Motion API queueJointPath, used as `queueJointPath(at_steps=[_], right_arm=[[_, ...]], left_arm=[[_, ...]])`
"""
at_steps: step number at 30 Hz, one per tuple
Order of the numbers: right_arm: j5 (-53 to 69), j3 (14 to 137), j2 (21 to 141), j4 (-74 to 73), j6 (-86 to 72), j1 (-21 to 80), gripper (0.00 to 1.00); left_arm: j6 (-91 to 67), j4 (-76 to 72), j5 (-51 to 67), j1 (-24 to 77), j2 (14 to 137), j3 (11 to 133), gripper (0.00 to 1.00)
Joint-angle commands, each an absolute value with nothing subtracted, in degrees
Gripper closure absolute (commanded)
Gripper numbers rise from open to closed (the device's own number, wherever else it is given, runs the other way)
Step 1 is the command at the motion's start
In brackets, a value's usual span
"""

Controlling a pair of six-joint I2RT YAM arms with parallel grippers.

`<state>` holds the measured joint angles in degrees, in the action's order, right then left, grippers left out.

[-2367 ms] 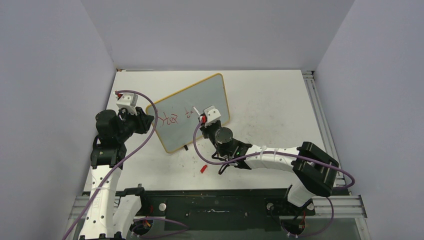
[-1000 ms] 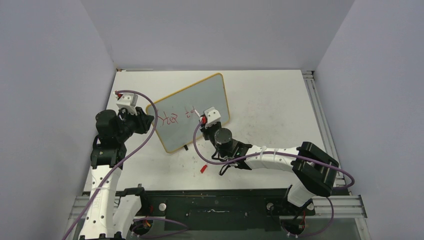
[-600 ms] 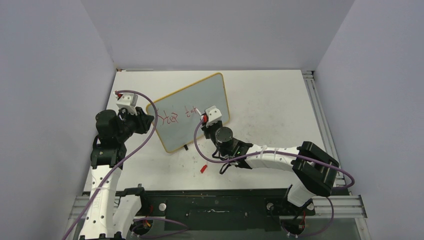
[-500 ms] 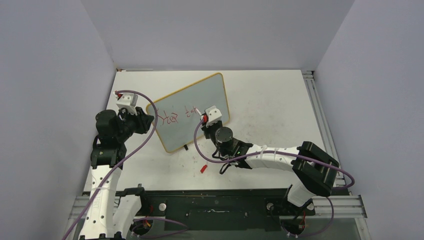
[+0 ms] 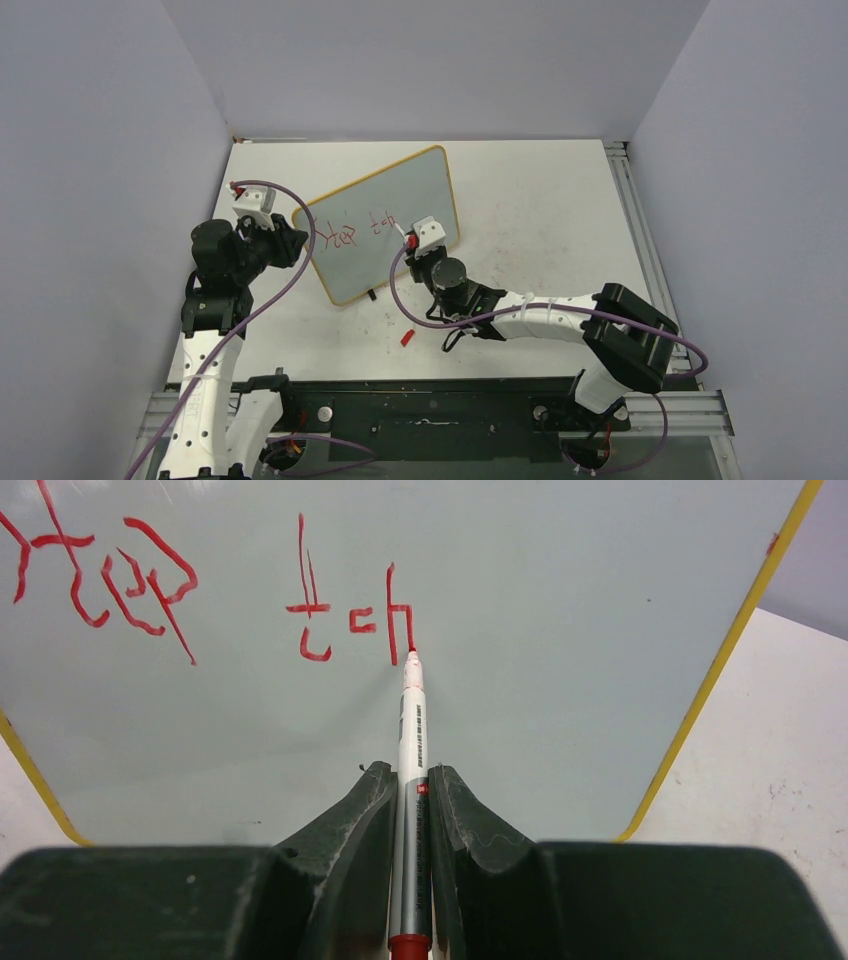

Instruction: Write a sentence on the whiteboard

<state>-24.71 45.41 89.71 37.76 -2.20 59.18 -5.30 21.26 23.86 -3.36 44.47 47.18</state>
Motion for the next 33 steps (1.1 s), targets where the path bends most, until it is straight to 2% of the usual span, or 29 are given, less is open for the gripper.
queueJointPath(at_steps=[1, 33], right_arm=[[-25.4, 44.1, 89.6, 38.9, -3.9, 59.1, 0.95], [-26.0, 51.3, 89.5, 39.0, 2.2, 58.1, 0.95]], left_arm=[[-5.0, 20.2, 24.4, -3.3, 43.8, 47.6, 0.77], [-5.0, 20.2, 24.4, -3.3, 43.7, 47.5, 0.77]])
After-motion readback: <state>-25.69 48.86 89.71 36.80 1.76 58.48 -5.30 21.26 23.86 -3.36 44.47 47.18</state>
